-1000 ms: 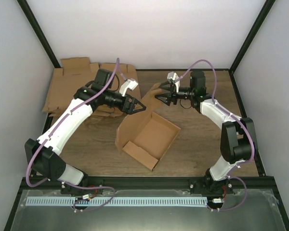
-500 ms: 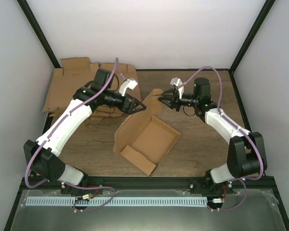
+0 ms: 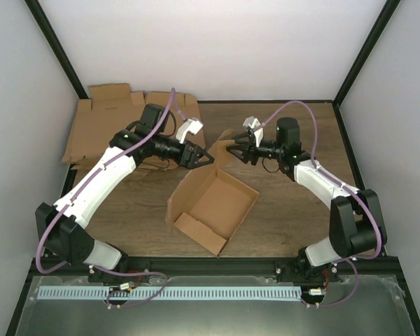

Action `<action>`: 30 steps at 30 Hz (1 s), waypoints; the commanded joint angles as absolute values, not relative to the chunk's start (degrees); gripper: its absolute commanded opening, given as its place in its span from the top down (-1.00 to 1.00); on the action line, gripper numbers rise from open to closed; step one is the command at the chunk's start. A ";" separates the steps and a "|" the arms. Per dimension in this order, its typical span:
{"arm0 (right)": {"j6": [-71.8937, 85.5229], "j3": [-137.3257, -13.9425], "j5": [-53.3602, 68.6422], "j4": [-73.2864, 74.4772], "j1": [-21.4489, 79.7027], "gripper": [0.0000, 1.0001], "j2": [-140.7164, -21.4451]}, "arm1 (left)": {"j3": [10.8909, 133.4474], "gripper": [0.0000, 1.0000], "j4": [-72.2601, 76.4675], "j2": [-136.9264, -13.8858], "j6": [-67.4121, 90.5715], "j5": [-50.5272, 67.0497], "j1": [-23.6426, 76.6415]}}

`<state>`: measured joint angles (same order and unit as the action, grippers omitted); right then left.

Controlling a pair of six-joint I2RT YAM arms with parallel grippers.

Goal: Fold the paper box

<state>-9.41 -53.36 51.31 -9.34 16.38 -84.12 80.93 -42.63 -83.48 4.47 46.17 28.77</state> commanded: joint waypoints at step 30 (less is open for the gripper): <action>5.73 -39.87 15.53 -5.42 20.06 0.99 -59.59 | 84.46 -1.00 -37.15 -63.58 13.26 4.72 28.76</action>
